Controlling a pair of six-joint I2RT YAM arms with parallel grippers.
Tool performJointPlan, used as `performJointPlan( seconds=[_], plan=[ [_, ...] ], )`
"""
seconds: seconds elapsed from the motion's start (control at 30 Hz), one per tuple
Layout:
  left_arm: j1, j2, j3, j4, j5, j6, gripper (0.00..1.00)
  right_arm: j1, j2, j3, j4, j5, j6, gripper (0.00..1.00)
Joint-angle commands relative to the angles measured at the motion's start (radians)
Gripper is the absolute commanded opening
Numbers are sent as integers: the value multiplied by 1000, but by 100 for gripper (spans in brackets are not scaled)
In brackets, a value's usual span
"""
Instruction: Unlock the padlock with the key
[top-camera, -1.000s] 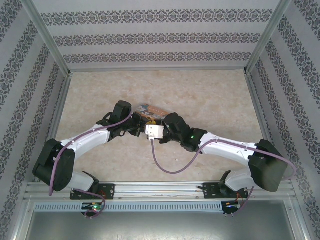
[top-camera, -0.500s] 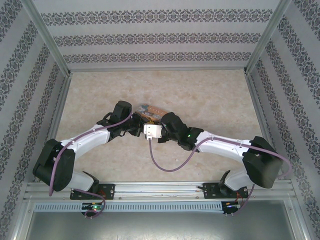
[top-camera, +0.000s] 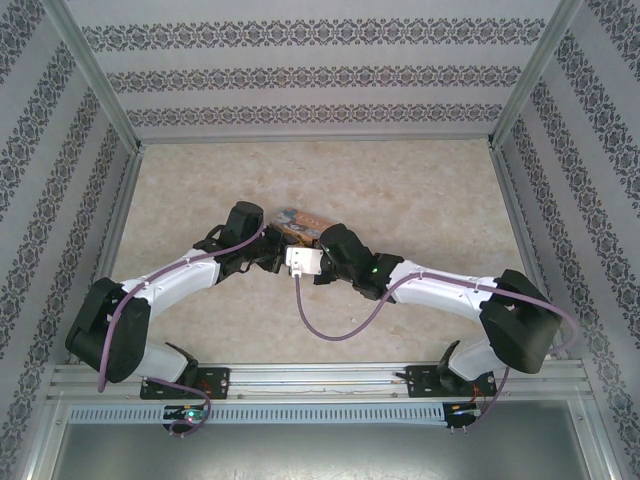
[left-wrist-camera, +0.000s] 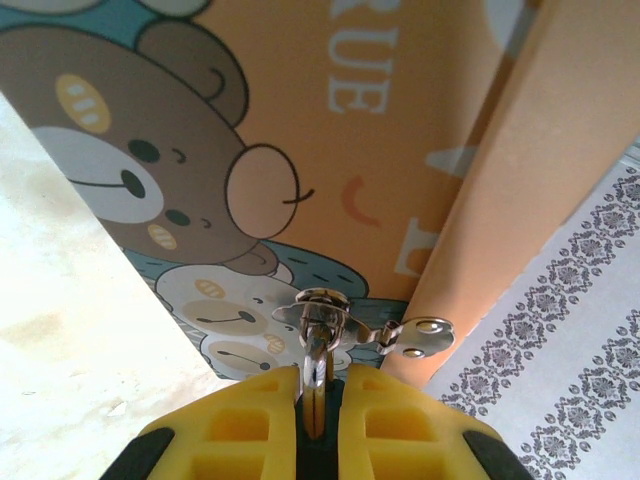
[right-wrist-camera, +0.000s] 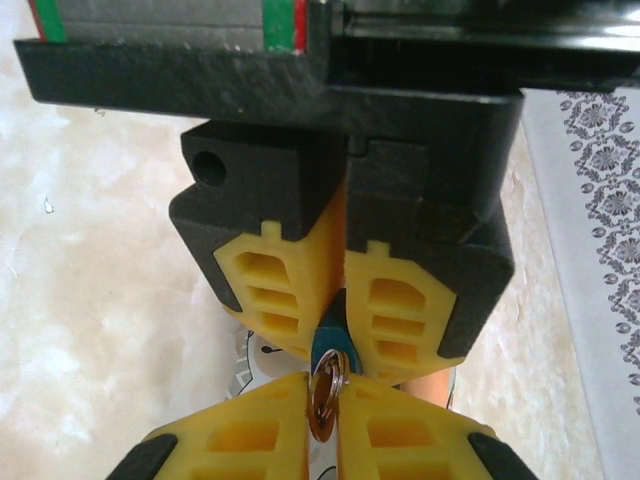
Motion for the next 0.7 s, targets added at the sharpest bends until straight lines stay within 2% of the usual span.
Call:
performJointPlan(
  seconds=[0.0, 0.23, 0.67],
  plan=[
    [-12, -15, 1, 10, 1, -24, 0, 17, 17, 27, 2, 18, 26, 9],
    [-12, -13, -1, 19, 5, -28, 0, 21, 20, 23, 2, 35, 37, 0],
    [-12, -9, -7, 34, 4, -32, 0, 29, 23, 17, 26, 64, 114, 0]
  ],
)
